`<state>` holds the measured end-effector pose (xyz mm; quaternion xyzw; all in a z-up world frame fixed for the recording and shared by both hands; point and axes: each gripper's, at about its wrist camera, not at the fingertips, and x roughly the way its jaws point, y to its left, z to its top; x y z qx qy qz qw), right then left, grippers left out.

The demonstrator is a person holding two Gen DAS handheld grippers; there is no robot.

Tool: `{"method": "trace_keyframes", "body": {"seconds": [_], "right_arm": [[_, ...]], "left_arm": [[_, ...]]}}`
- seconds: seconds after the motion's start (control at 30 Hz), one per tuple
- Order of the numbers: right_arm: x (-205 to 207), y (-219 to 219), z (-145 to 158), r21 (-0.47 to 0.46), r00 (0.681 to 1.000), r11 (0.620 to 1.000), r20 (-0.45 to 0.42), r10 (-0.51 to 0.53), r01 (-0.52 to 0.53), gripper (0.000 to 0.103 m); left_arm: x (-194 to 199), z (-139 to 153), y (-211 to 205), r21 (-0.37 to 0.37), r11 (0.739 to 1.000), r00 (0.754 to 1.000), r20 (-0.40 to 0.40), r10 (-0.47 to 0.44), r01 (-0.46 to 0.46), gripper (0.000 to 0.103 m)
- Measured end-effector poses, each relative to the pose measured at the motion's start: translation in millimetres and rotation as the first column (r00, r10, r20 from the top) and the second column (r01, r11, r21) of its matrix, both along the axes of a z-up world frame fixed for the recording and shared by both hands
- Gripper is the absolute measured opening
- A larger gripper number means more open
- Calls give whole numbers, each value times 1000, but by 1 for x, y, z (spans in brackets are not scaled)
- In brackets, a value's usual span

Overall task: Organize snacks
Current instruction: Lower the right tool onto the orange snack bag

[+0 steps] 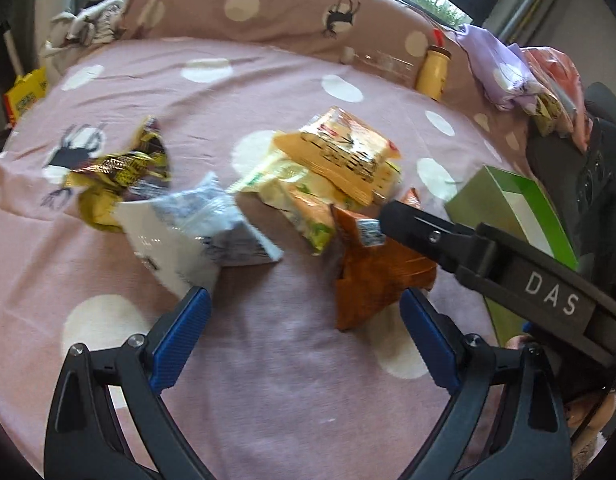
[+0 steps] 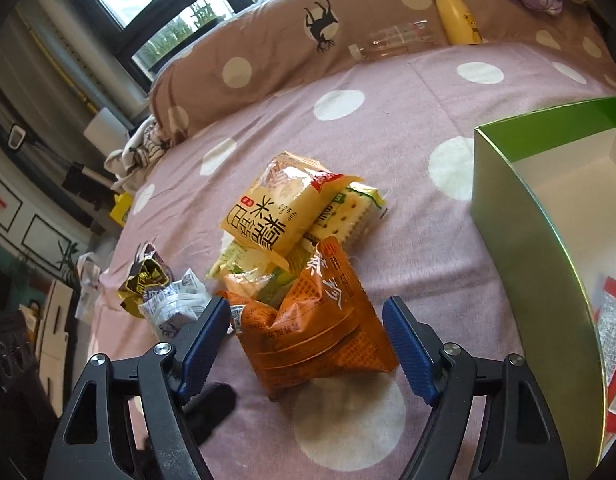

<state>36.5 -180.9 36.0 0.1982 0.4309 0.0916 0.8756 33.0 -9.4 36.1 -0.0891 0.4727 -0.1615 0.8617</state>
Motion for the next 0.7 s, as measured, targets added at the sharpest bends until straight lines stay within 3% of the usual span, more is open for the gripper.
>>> {"method": "trace_keyframes", "body": {"seconds": [0.1,0.4,0.53,0.63,0.7], "right_arm": [[1,1,-2,11,1000,1000,-16,9,-8,74],[3,0,-8,68,998,996,-42,54,-51,63],[0,6,-8,70,996,995,-38,81,-78,59],[-2,10,-7,64,995,993,-33,97,-95,59],[-3,11,-6,64,995,994,-30,96,-93,59]], "left_arm": [[6,-5,-4,-81,996,999,-40,-37,33,95],[10,-15,-19,-103,992,993,-82,-81,72,84],[7,-14,-26,-137,983,988,-84,-132,120,59],[5,-15,-31,-79,990,990,-73,-122,116,53],[4,-14,-30,-78,990,991,-68,-119,113,52]]}}
